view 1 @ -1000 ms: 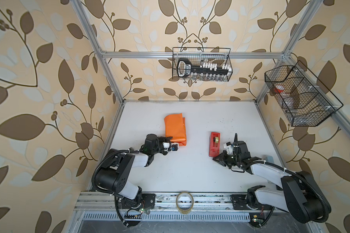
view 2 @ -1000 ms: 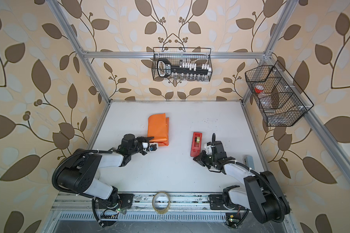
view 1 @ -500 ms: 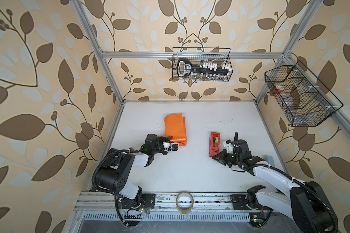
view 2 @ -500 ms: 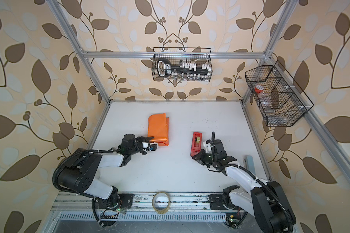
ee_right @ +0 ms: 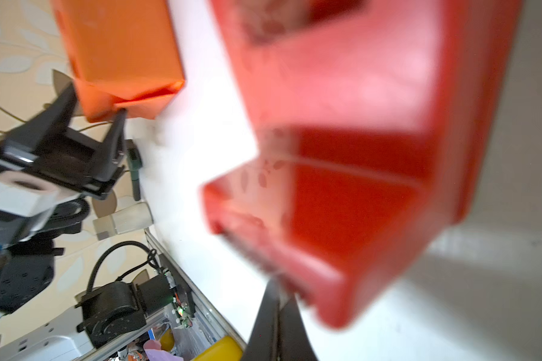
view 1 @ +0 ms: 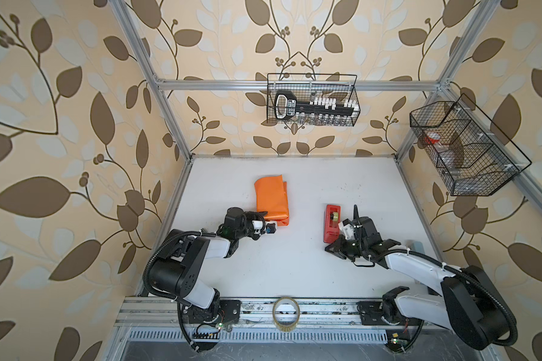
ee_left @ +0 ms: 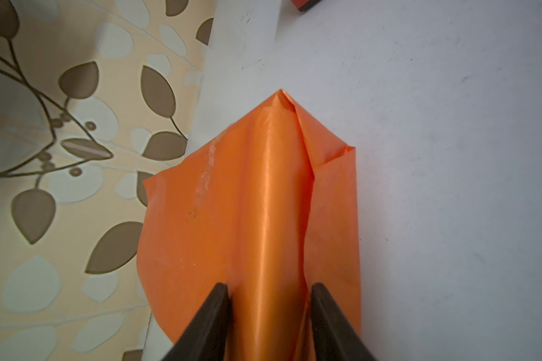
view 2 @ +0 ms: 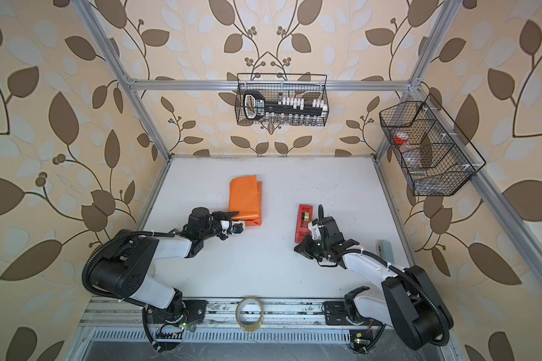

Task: Wrap the gift box in paper
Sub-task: 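Move the right gripper toward the orange box end held by the left gripper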

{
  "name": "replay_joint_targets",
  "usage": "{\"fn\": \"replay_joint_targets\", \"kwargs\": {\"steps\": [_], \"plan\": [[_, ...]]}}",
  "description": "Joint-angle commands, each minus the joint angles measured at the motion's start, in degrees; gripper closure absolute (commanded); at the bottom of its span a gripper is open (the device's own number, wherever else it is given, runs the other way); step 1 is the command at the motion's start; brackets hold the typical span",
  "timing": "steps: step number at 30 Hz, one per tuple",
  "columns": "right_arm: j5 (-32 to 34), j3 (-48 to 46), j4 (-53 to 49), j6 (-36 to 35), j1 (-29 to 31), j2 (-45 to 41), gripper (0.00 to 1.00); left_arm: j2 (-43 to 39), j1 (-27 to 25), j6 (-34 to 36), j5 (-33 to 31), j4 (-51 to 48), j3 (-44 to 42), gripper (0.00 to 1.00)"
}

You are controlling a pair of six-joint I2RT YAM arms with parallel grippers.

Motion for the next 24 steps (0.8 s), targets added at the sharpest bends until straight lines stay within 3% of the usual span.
{"fn": "replay_joint_targets", "kwargs": {"steps": [1,5,11,19,24], "plan": [[-3.4,2.5,-3.2,-0.4,2.5,-1.6,1.0,1.9,-0.8,-1.2,0.4,-6.1,-0.2,0.56],[-5.0,9.6,-0.2,-1.0,6.8,2.8,1.0,1.9,-0.8,-1.4,0.1,-6.6,0.0,0.57],[-5.9,23.6,6.5,-3.3,10.4,17.0,1.0,1.5,-0.8,-1.3,0.2,-6.4,-0.6,0.56],[-6.1,41.8,5.6,-6.2,12.7,33.8,1.0,1.1,-0.8,-1.6,-0.1,-6.0,-0.8,0.57],[-5.9,45.3,5.5,-7.0,14.7,39.7,1.0,1.1,-0.8,-1.5,-0.4,-6.4,-0.9,0.56]]}}
